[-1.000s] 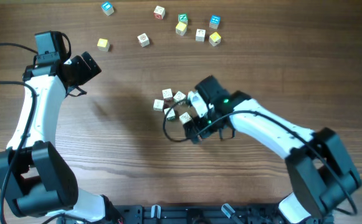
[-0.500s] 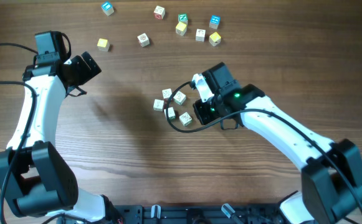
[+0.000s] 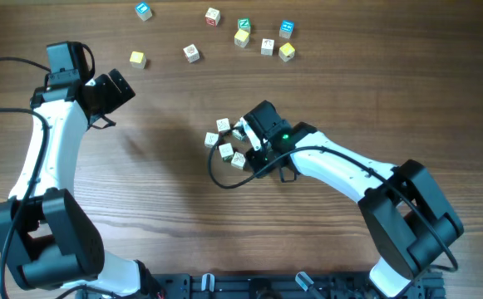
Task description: Form a circle
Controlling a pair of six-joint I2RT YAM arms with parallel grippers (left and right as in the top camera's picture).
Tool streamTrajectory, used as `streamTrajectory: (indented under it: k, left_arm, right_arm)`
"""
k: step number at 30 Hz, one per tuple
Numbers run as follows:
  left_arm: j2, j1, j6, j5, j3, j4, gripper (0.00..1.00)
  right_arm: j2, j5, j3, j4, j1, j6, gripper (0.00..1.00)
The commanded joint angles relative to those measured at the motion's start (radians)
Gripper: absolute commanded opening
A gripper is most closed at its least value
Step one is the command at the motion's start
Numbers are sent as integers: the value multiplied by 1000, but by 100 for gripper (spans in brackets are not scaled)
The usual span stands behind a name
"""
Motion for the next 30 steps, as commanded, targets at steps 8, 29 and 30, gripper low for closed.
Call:
streamTrajectory:
  k: [8, 29, 30]
  left_arm:
    - [-10, 2, -13, 1, 6, 0, 100]
    - [-10, 2, -13, 1, 6, 0, 100]
    - [-10, 2, -13, 1, 6, 0, 100]
  right_arm:
    - [-90, -85, 107, -111, 2, -111, 36]
    - [96, -187, 89, 47, 2, -261, 63]
    - [96, -187, 89, 46, 2, -248, 61]
